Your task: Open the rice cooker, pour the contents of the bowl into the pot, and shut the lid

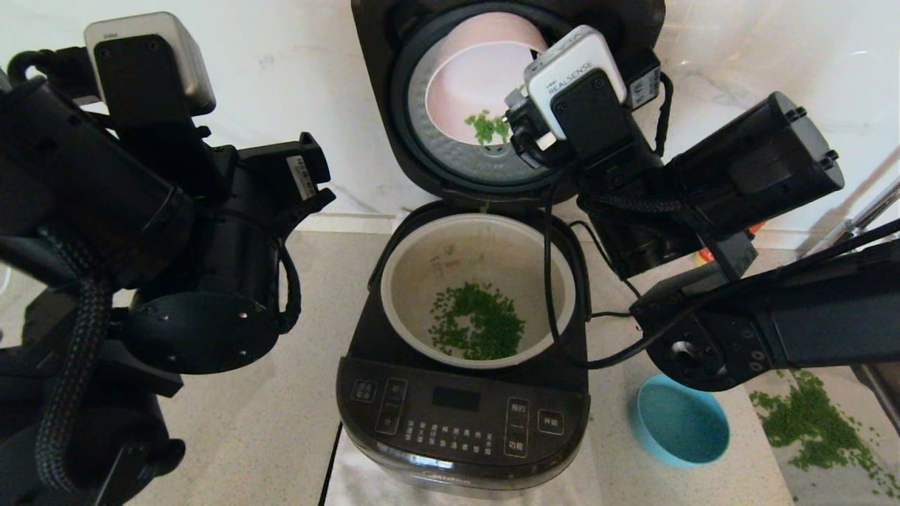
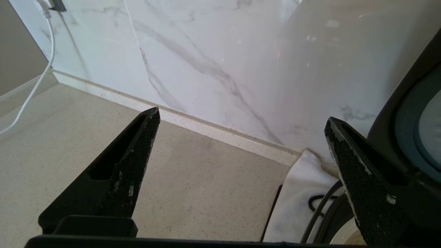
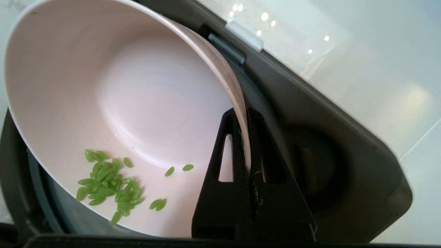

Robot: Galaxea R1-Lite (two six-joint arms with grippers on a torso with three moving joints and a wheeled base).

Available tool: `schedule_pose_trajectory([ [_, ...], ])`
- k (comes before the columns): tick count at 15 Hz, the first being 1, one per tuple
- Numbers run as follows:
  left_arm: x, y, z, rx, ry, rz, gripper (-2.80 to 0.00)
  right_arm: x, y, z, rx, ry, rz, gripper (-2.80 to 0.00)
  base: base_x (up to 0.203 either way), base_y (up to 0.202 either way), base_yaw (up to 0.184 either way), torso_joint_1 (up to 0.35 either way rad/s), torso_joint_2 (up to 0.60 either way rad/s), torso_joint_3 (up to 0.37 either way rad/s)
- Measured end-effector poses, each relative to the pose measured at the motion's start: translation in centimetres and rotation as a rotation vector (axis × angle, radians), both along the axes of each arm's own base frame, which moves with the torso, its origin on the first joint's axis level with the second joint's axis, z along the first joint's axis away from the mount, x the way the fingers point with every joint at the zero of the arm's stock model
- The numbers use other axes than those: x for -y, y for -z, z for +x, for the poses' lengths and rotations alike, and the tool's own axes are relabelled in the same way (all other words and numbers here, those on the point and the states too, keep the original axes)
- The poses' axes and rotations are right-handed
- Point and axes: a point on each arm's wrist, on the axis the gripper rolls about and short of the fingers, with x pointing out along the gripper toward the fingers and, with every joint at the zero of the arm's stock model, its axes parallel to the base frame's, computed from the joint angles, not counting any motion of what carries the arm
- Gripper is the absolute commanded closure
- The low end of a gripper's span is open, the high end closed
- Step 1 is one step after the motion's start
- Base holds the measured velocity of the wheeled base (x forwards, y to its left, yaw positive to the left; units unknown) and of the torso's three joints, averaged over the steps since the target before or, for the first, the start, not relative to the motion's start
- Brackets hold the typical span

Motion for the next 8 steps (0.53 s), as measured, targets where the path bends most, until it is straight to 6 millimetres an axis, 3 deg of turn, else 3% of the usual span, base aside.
schedule_pose_trajectory([
  [8, 0.1, -0.2, 0.0, 0.006, 0.002, -0.005, -2.80, -0.6, 1.9, 0.4, -0.061, 0.008, -0.035, 0.00, 0.000, 0.000, 0.000, 0.000, 0.00, 0.000],
])
